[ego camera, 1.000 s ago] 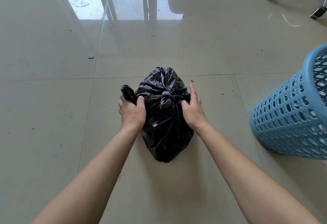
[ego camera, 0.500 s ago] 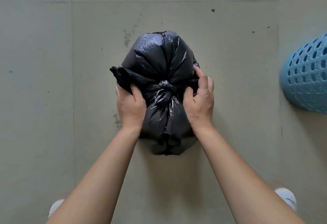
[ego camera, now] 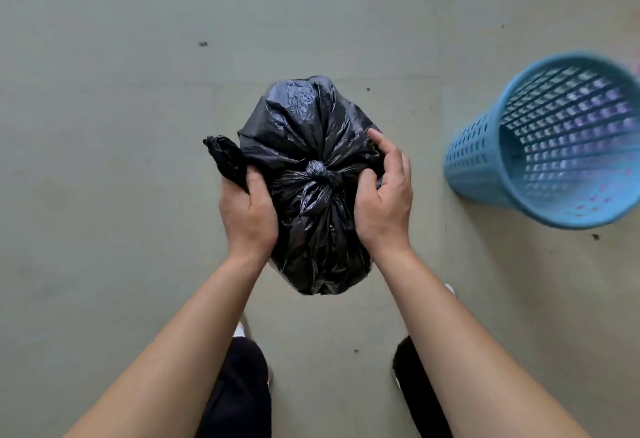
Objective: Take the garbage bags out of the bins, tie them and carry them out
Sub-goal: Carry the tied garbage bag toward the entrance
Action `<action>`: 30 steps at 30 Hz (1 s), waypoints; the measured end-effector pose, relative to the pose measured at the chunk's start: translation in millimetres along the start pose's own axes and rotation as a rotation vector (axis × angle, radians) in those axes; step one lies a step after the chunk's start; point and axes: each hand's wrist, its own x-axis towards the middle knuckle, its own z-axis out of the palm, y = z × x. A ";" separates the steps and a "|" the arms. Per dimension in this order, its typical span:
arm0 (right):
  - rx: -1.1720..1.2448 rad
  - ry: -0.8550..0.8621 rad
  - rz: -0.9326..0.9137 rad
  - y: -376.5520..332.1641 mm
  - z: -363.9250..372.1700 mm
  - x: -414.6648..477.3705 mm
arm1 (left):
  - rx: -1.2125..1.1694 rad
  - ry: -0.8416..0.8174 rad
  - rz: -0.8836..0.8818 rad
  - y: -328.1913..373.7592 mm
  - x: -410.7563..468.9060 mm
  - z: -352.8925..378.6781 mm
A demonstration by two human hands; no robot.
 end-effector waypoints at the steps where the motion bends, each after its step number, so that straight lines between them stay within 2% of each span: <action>1: 0.014 0.004 -0.033 -39.5 -15.6 3.9 | -0.008 -0.005 0.036 41.2 4.7 -11.6; 7: 0.137 0.040 -0.284 -330.5 -146.5 24.5 | -0.107 0.011 0.295 358.2 21.8 -96.0; 11: 0.192 0.131 -0.491 -524.1 -258.1 -0.1 | -0.163 0.011 0.443 573.2 -13.3 -169.1; 15: 0.174 0.217 -0.666 -643.0 -349.4 -50.1 | -0.235 -0.040 0.553 708.1 -71.5 -227.3; 19: 0.156 0.355 -0.764 -690.7 -420.6 -101.4 | -0.357 -0.164 0.675 779.5 -113.7 -246.3; 21: 0.154 0.486 -0.761 -691.3 -457.1 -127.4 | -0.404 -0.283 0.736 802.8 -138.6 -237.1; 26: 0.088 0.847 -0.616 -639.8 -552.8 -219.8 | -0.438 -0.678 0.844 829.4 -246.0 -181.2; 30: -0.039 1.137 -0.455 -579.5 -632.9 -336.8 | -0.469 -1.061 0.888 824.4 -383.4 -146.3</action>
